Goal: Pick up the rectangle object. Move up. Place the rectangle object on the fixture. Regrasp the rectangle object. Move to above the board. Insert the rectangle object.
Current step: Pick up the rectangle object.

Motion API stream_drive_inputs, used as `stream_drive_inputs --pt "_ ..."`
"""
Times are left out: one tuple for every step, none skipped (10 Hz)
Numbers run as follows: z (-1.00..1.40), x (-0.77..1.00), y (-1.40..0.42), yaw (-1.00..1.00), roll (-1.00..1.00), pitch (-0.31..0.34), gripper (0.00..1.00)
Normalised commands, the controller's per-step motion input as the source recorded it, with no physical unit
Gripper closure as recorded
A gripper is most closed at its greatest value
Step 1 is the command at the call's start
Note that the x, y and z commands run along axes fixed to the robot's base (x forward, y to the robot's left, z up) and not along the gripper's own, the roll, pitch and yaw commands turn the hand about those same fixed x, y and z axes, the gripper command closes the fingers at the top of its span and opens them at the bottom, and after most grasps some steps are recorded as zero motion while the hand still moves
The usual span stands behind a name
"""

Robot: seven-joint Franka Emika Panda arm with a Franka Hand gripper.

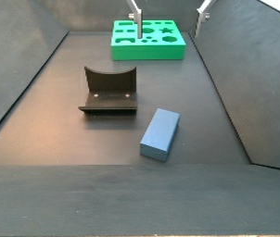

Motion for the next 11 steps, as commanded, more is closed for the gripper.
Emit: stream_drive_inputs --pt "-0.54 -0.02 0.21 -0.09 -0.03 -0.084 0.00" --pt "-0.77 0.10 0.57 -0.22 -0.06 -0.011 0.00" --pt "-0.73 0.17 0.67 -0.25 -0.07 0.000 0.00" --pt "-0.73 0.22 0.65 -0.25 -0.11 0.000 0.00" --pt "-0.76 0.16 0.52 -0.40 -0.10 -0.050 0.00" --pt "-0.81 0.18 0.41 -0.53 -0.06 -0.073 0.00" --pt "-0.83 0.19 0.12 -0.77 0.00 -0.059 0.00" --pt "-0.83 0.20 0.00 -0.90 -0.01 -0.050 0.00" --pt "-0.80 0.13 0.01 -0.91 -0.02 -0.073 0.00" --pt "-0.83 0.04 0.17 -0.79 0.00 -0.069 0.00" --pt "-0.89 0.01 0.26 -0.70 -0.01 -0.071 0.00"
